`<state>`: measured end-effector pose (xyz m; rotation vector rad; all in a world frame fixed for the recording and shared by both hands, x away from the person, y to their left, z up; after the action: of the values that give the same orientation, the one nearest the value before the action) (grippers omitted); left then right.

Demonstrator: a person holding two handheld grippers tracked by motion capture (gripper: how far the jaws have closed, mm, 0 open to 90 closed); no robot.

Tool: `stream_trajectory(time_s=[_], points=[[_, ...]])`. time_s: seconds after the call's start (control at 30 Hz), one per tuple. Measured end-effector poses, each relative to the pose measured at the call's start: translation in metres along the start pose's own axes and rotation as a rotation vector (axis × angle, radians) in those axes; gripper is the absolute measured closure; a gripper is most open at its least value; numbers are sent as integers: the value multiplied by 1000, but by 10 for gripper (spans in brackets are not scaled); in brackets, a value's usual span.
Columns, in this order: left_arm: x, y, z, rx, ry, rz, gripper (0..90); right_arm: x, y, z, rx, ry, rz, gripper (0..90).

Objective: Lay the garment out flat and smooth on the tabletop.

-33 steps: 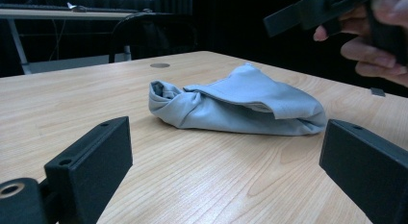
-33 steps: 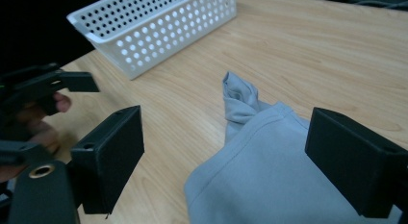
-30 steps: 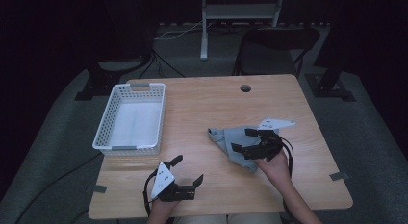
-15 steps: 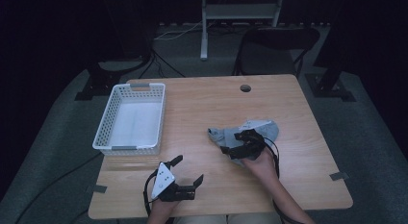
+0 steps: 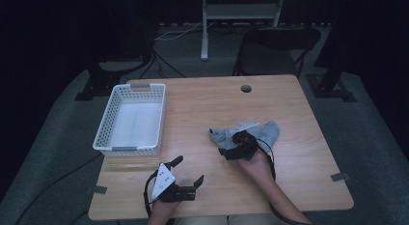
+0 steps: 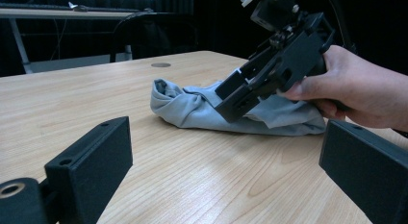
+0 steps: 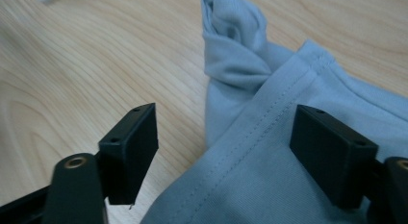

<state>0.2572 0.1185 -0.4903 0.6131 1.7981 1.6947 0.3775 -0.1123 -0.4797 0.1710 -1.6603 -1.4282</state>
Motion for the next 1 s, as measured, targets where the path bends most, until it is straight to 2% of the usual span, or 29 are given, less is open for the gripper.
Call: stream_trajectory(time_s=[0.03,0.17,0.2,0.23,0.27,0.3,0.37,0.47,0.5,0.6,1.0], points=[[0,0,0,0,0,0,54,0,0,0,0,0,0,272],[0,0,0,3,0,1,54,-1,-1,0,18,-61,13,421],[0,0,0,4,2,0,56,-1,-1,-1,17,-65,16,461],[0,0,0,4,2,0,56,-1,-1,-1,17,-65,16,461],[0,0,0,2,-1,0,56,1,-1,-4,10,-70,11,536],[0,0,0,1,0,0,56,2,-1,-9,-3,-61,5,609],[0,0,0,1,-1,0,56,3,-2,-11,-15,-53,-2,636],[0,0,0,2,-1,-1,56,7,-2,-17,-59,-23,-26,713],[0,0,0,3,1,0,56,10,-2,-18,-61,-24,-37,785],[0,0,0,5,2,0,57,15,0,-20,-68,-20,-54,864],[0,0,1,12,0,-1,57,48,14,-26,-48,-58,-127,880]])
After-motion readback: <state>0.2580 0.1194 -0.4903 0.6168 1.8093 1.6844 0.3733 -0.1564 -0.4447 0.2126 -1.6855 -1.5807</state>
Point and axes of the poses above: each handheld gripper's, and its own axes: x roughly backward along the jaws, y roughly out of its top, z roughly to its left, the point moved 3 cm from there along -x, roughly forward along the jaws, and after that the axes turned 14 degrees about -z, right-handed, at the moved point
